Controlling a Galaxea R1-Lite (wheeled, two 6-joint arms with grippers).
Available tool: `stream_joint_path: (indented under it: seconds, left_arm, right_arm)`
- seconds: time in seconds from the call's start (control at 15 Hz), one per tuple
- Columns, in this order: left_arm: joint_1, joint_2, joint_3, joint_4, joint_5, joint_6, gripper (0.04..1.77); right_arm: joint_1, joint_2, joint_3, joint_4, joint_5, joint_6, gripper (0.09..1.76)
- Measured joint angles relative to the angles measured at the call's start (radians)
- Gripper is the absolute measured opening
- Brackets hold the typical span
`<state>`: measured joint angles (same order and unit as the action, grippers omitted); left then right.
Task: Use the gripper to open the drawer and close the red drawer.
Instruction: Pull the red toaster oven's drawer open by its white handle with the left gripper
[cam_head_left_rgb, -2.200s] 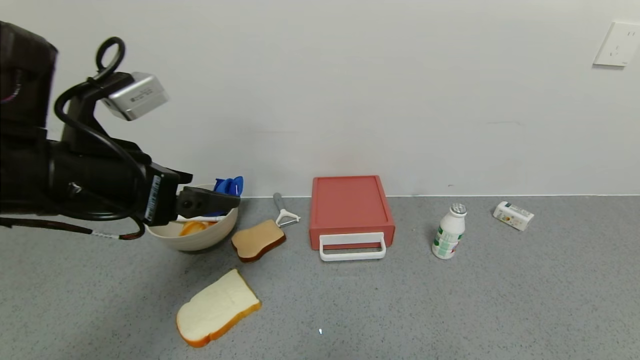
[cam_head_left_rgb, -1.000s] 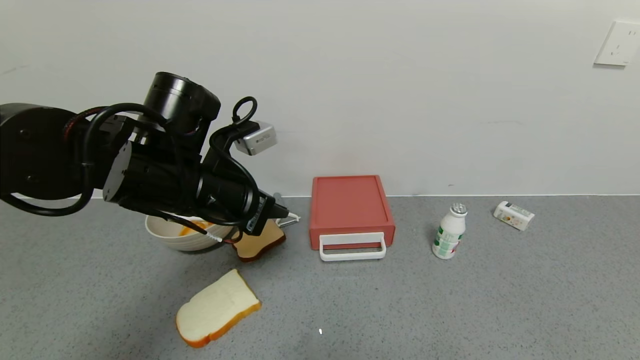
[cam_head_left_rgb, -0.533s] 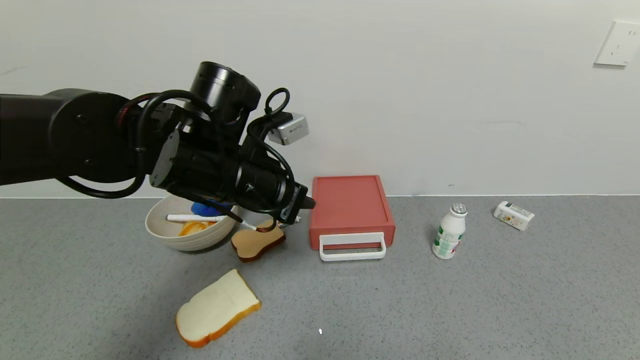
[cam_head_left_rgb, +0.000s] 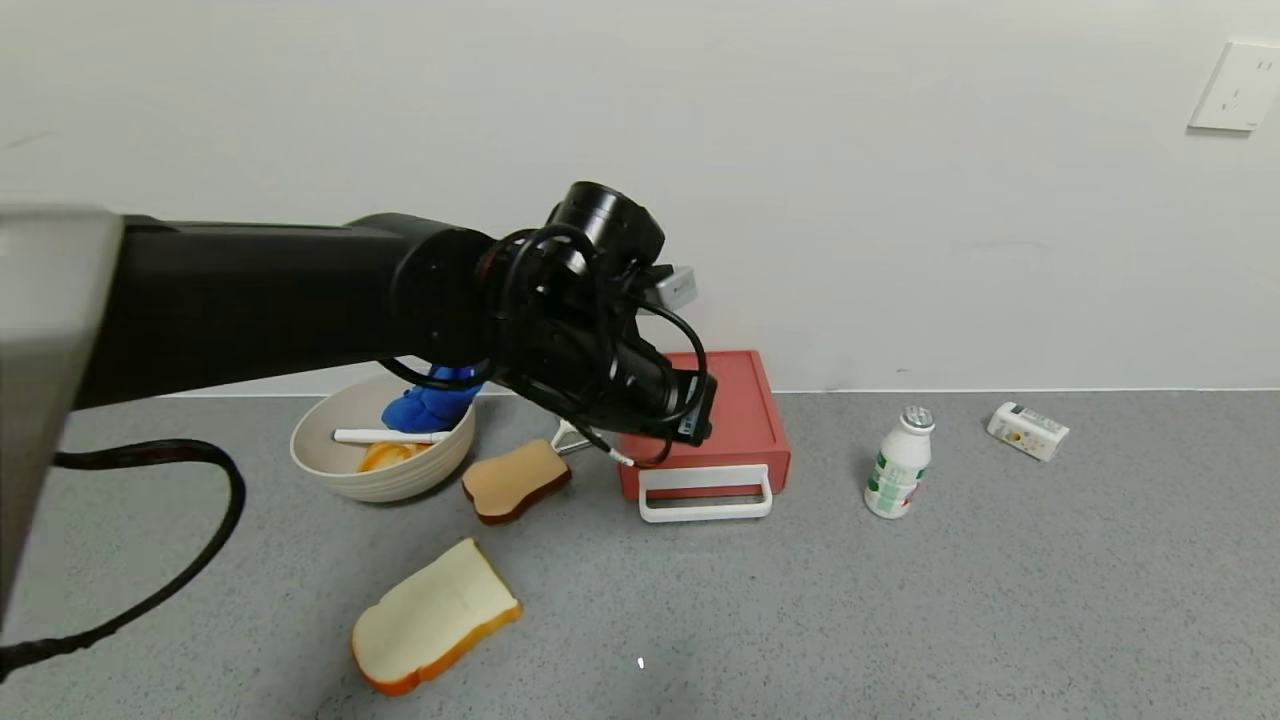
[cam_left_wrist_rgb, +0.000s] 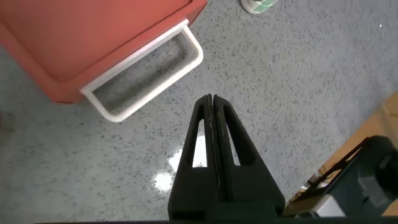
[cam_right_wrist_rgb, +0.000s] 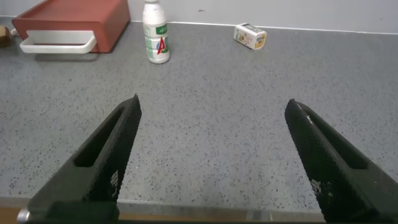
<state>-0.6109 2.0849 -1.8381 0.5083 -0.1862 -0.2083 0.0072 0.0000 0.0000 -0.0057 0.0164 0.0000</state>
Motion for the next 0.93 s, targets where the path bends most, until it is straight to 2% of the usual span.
stream_joint_path:
  seconds: [0.4, 0.93]
  left_arm:
    - [-0.008, 0.164, -0.105, -0.004, 0.026, -0.14, 0.11]
    - [-0.003, 0.303, -0.14, -0.109, 0.036, -0.158, 0.11]
  right_arm:
    - [0.0, 0.0, 0.0, 0.0, 0.0, 0.0, 1.7]
    - [0.0, 0.0, 0.0, -0.001, 0.0, 0.0, 1.7]
